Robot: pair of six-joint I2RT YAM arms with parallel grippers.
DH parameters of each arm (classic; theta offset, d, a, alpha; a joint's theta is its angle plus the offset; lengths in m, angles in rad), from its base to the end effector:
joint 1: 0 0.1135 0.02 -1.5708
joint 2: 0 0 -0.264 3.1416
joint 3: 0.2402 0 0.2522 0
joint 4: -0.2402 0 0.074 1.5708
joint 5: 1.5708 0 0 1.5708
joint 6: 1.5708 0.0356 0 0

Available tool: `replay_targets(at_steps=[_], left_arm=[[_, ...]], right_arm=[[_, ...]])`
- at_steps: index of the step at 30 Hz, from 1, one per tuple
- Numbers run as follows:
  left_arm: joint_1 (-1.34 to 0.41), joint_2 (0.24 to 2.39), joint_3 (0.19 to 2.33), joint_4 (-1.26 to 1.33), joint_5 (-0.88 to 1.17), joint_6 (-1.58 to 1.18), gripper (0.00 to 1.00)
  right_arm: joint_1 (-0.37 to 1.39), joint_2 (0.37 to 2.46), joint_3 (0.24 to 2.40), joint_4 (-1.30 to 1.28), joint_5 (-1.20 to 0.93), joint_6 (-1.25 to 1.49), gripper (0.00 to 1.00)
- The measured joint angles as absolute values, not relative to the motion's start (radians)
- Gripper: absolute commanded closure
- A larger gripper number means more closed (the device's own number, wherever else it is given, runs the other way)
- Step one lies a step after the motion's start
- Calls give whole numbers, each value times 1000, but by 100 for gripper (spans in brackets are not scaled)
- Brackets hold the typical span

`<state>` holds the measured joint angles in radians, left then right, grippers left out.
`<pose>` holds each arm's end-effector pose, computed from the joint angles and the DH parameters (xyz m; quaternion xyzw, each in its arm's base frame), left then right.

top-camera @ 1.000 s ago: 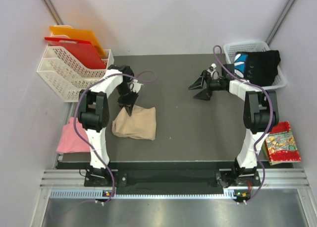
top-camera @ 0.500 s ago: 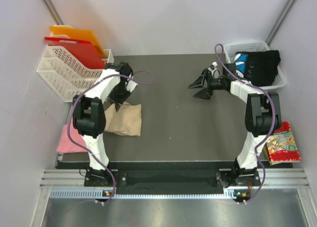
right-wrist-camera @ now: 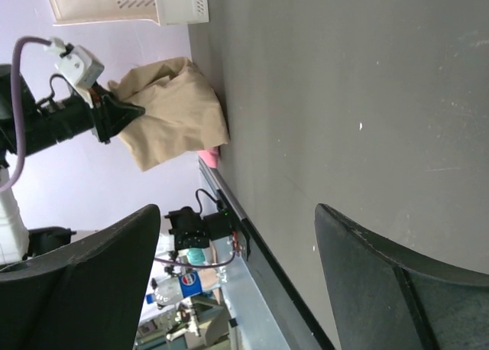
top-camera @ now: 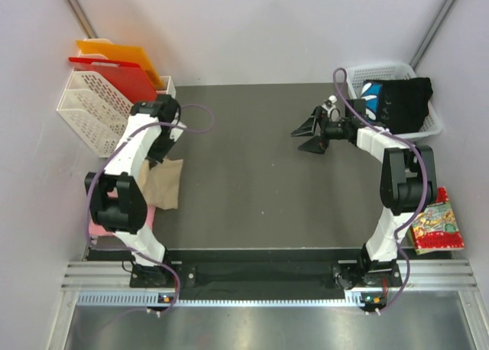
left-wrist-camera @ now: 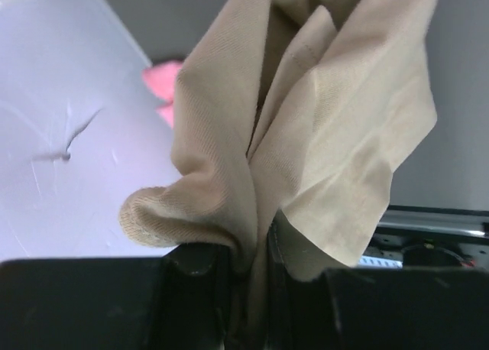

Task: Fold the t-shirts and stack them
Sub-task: Neatly place the folded tshirt to the corner

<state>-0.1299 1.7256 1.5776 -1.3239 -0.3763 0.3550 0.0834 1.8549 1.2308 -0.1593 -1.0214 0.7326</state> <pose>0.3214 -0.0288 0.2910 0.2266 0.9547 0.1911 0.0273 0.3895 0.0630 0.2071 0.0792 0.8234 0.5471 0.1281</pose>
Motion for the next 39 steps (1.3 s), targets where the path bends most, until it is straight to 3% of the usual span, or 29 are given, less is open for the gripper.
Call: replay_targets(at_steps=[12, 23, 27, 28, 35, 39], left_arm=[[110, 1489, 1201, -1320, -404, 424, 100], [398, 1538, 1233, -1318, -413, 537, 100], [466, 1581, 1233, -1316, -437, 575, 38], [486, 1599, 1227, -1308, -446, 575, 1], [535, 1699, 1222, -1283, -469, 583, 1], [528, 1715, 1378, -1320, -435, 577, 1]], right_arm=[[92, 1830, 1223, -143, -1025, 753, 18], [98, 1795, 1171, -125, -1026, 753, 18], [98, 1782, 1157, -127, -1026, 752, 18], [98, 1781, 1157, -127, -1025, 752, 18], [98, 1779, 1157, -142, -1024, 735, 18], [98, 1779, 1157, -149, -1021, 725, 18]])
